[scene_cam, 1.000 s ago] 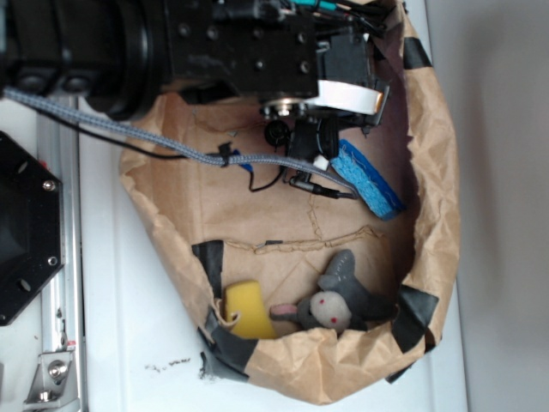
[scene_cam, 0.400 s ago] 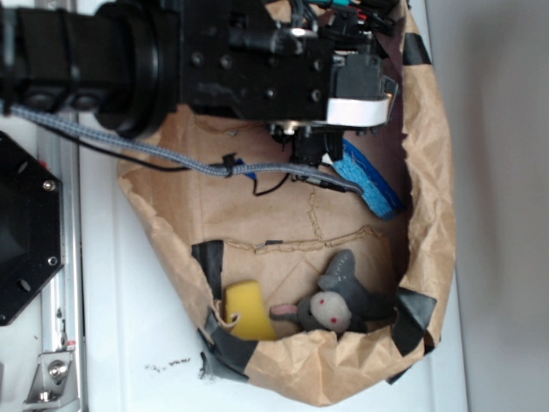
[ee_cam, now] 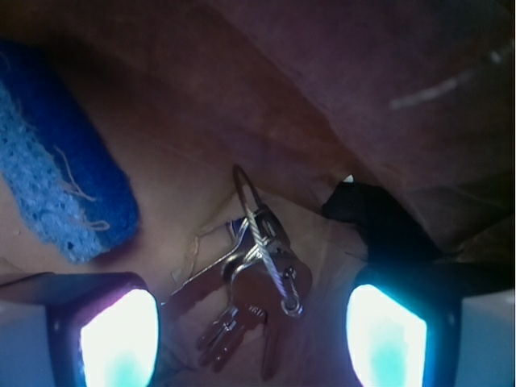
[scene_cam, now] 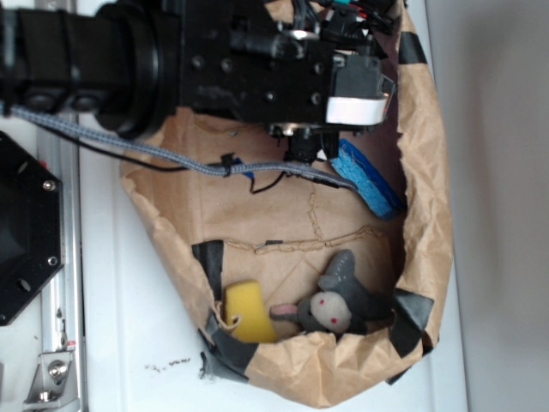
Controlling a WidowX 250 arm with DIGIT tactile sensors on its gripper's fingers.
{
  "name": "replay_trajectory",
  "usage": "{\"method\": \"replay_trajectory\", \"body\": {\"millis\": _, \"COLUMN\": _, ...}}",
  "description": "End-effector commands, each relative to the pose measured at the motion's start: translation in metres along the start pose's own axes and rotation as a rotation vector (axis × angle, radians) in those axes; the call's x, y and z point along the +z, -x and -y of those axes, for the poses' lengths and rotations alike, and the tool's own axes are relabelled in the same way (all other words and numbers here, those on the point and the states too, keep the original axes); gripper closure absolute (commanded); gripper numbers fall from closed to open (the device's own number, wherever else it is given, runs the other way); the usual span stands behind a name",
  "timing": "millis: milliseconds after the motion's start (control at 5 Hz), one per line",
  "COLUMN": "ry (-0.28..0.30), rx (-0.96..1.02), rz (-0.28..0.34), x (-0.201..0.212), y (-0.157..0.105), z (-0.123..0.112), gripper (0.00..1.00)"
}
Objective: Grab the silver keys.
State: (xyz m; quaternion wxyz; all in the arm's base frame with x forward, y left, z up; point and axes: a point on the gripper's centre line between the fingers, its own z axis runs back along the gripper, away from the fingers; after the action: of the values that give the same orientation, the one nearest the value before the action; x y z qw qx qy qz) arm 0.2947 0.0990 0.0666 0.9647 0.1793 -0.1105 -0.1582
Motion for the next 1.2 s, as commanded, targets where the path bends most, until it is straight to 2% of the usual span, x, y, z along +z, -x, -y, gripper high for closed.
{"method": "replay_trajectory", "body": {"millis": 0, "ry": 0.020, "rx": -0.009, "rz": 0.001, "x": 0.016, "y": -0.019, "z": -0.008, "gripper": 0.00}}
{"method": "replay_trajectory", "body": {"millis": 800, "ry": 0.028, "rx": -0.001, "rz": 0.001, "x": 0.016, "y": -0.020, "z": -0.010, "gripper": 0.00}}
{"method": "replay_trajectory", "body": {"millis": 1000, "ry": -0.011, "rx": -0.015, "rz": -0.031, "x": -0.015, "y": -0.022, "z": -0.003, "gripper": 0.00}}
